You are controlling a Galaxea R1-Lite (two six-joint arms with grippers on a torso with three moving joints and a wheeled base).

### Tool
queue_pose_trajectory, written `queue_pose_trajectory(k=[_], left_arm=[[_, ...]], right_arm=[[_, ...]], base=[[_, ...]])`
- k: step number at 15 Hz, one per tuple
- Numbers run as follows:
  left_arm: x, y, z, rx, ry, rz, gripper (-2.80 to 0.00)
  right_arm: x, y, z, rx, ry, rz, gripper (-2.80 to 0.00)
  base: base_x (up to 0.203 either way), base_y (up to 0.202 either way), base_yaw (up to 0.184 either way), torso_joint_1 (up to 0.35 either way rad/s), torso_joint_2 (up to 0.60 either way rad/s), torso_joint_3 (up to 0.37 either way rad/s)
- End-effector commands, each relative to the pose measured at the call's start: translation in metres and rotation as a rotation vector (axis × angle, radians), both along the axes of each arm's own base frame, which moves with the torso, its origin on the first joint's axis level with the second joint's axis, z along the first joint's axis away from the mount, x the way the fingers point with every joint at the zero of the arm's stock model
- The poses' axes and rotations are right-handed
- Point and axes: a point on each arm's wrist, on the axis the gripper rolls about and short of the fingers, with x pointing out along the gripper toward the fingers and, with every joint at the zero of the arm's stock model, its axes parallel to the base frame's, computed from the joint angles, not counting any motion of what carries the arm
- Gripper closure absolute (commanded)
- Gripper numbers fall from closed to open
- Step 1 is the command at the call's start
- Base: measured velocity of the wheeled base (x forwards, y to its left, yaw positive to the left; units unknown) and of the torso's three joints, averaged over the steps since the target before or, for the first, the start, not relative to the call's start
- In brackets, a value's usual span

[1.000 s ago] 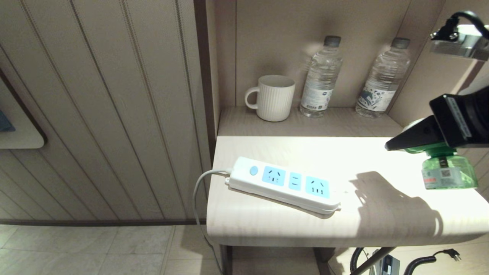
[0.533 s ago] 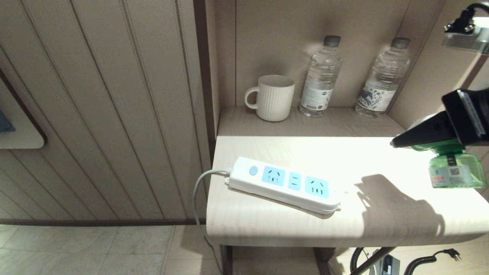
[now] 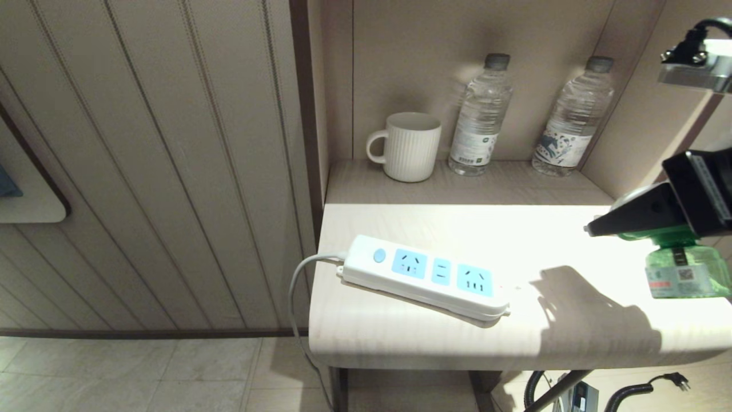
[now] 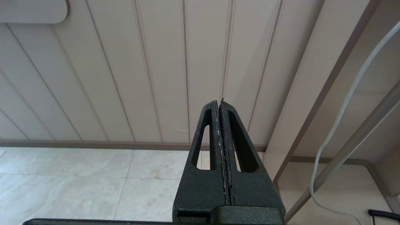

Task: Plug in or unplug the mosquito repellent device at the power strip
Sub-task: Insert the plug into the socket

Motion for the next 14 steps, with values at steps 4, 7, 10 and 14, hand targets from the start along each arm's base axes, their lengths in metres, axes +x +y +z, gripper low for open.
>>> queue_pose_trajectory(k=[4, 7, 10, 14], left_arm=[[0.0001, 0.0, 0.0, 0.0, 0.001, 0.0, 0.0], [0.0001, 0.0, 0.0, 0.0, 0.001, 0.001, 0.0], [0.0001, 0.0, 0.0, 0.0, 0.001, 0.001, 0.0], [0.0002, 0.0, 0.0001, 0.0, 0.002, 0.0, 0.0]], right_arm=[[0.0013, 0.0022, -0.0022, -0.009, 0.014, 0.004, 0.0], [0.0016, 0.0026, -0.0025, -0.01, 0.015, 0.005, 0.0], [0.0017, 0.0028, -0.0031, -0.01, 0.018, 0.007, 0.0], [0.0017, 0.0031, -0.0034, -0.011, 0.019, 0.008, 0.0]], base=[[0.0, 0.0, 0.0, 0.0, 0.0, 0.0], [0.0, 0.0, 0.0, 0.0, 0.0, 0.0], [0.0, 0.0, 0.0, 0.0, 0.0, 0.0], [0.0, 0.0, 0.0, 0.0, 0.0, 0.0]])
